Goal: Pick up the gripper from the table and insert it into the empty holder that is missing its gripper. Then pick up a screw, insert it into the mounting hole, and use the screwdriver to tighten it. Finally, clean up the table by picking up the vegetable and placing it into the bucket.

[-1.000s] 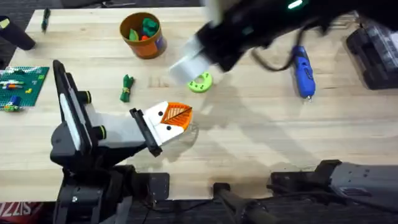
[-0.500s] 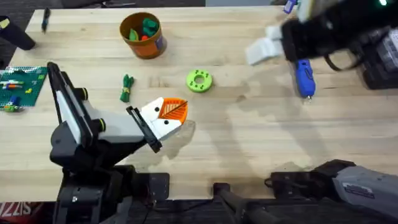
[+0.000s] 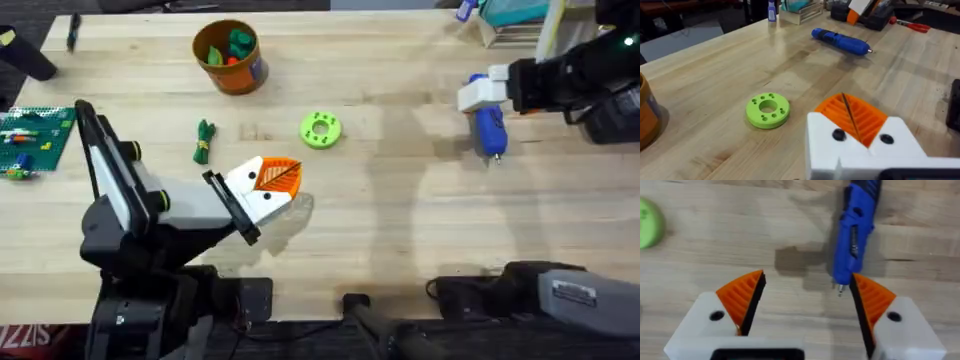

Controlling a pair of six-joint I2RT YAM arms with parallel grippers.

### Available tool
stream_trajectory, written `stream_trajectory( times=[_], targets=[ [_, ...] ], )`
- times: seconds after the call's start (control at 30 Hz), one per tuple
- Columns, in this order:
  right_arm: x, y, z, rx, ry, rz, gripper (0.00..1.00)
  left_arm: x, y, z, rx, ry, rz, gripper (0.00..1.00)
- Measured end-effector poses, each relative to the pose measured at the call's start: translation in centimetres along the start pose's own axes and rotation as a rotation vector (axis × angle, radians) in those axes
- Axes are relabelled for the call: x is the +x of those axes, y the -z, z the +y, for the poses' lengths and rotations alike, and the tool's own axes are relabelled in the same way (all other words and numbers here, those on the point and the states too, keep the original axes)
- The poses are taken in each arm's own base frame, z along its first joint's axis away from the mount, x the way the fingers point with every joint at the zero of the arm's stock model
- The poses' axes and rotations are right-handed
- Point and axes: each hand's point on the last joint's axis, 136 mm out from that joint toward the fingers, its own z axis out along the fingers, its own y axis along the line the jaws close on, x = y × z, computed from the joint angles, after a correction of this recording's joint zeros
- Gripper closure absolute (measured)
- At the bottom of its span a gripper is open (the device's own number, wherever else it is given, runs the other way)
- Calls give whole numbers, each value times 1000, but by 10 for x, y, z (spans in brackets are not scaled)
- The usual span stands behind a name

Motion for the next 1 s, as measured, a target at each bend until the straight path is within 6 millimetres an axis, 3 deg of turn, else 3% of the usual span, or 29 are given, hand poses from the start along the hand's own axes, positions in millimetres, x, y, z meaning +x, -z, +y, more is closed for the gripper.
stream_trajectory(
  times=[0.07,0.1,0.17,0.2,0.43,0.63,1.0],
  targets=[
    [2,-9,-13,6,-9,41,8,0,0,0,0,0,0,994],
    [-8,-22,-30,7,-11,86,8,0,0,0,-1,0,0,994],
    [-22,-30,-39,8,-6,99,8,0,0,0,-1,0,0,994],
    [-41,-40,-52,10,4,112,8,0,0,1,-3,0,0,994],
    [-69,-80,-72,13,63,128,7,0,0,1,-4,0,0,994],
    [-68,-111,-75,2,78,163,8,0,0,1,-4,0,0,994],
    [-53,-143,-78,-11,48,239,8,0,0,2,-10,0,1,994]
  ],
)
